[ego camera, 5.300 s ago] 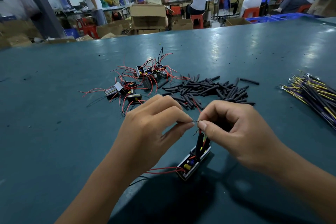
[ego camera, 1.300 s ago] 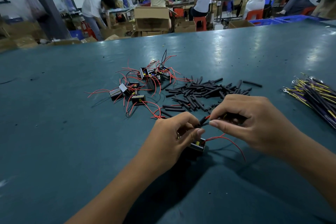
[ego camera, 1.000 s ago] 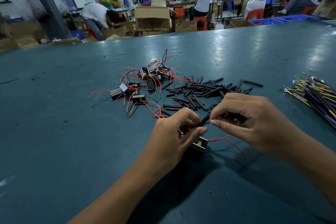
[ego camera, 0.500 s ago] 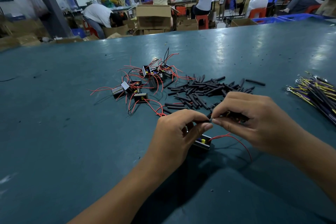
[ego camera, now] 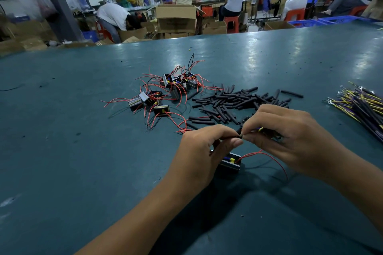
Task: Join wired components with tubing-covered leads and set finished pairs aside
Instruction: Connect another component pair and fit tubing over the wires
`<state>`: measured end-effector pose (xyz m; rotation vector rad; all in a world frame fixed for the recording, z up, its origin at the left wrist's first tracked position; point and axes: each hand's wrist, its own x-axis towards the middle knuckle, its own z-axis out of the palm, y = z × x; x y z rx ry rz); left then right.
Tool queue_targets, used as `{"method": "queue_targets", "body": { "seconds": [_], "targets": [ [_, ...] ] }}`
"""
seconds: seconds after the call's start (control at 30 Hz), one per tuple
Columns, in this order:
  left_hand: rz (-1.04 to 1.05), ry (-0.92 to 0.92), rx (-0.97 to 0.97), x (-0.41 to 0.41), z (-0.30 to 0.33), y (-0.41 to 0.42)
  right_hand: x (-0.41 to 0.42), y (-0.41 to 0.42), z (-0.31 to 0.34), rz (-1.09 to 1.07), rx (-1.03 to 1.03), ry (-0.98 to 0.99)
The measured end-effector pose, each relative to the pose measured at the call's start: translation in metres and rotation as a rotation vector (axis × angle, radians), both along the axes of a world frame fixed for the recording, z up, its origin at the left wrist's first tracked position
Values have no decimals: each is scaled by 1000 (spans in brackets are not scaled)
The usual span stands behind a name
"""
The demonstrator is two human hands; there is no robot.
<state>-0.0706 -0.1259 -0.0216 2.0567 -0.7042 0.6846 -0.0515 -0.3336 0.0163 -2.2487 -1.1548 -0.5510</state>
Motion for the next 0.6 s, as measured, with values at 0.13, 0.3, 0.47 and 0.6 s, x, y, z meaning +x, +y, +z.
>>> {"method": "queue_targets", "body": {
  "seconds": [0.13,0.3,0.47,0.6],
  "targets": [
    [9,6,18,0,0,1,0,0,0,16,-10,26],
    [-7,-36,51,-1,-1,0,-1,1,0,14,-58,-1],
    [4,-6,66,-1,1,0,0,0,0,19,-49,4],
    [-51,85,126,-2,-1,3,0,-2,0,2,-54,30]
  ]
}}
